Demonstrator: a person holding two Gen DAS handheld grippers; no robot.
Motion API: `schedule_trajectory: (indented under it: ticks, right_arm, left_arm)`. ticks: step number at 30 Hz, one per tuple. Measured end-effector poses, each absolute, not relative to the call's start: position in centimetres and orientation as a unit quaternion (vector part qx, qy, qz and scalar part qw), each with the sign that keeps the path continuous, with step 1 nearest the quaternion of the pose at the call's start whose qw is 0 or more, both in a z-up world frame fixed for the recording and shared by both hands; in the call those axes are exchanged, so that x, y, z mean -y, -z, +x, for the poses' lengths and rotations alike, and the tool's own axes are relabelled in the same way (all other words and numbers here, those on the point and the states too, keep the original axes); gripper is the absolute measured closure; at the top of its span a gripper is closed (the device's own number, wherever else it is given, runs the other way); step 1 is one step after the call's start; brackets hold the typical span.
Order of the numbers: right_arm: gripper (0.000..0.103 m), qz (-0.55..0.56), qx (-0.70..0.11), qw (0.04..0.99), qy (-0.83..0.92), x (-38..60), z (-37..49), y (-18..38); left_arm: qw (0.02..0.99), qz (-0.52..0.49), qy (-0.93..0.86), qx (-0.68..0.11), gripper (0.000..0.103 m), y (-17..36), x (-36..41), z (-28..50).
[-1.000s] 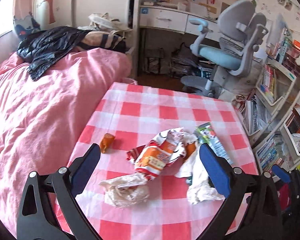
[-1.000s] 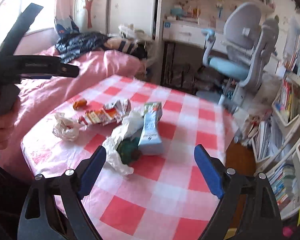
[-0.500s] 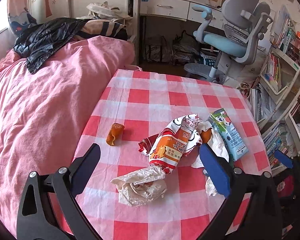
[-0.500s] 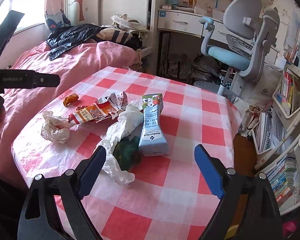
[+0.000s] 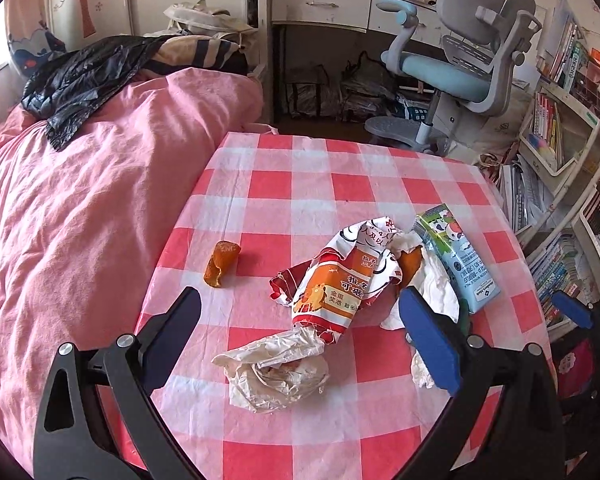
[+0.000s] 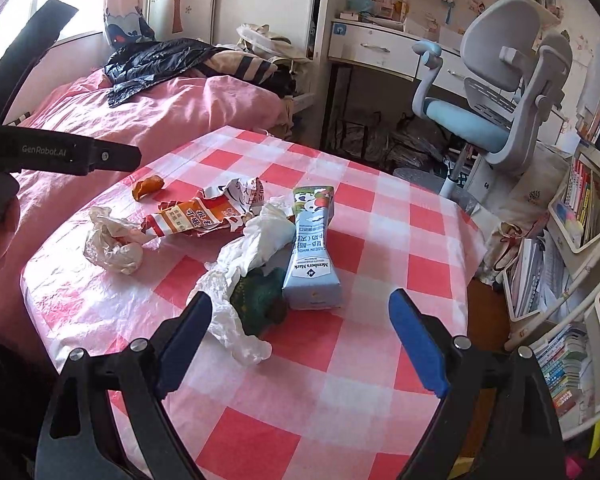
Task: Collect trash
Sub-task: 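Bring both open tools back above the table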
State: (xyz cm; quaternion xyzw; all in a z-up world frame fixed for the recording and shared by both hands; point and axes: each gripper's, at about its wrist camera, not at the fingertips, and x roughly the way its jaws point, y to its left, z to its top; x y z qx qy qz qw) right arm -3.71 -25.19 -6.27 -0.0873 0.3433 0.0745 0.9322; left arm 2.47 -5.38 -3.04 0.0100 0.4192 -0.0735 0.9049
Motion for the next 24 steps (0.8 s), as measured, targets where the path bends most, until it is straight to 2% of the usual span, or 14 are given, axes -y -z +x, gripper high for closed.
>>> schedule_trajectory:
  ticks: [24]
  right_arm:
    - [0.017,-0.107,-0.345,0.929,-0.082,24.29,-3.59,6.50]
  left_arm:
    - [0.904,0.015,0.071,-0.422,0.007,3.38,5.23,2.60]
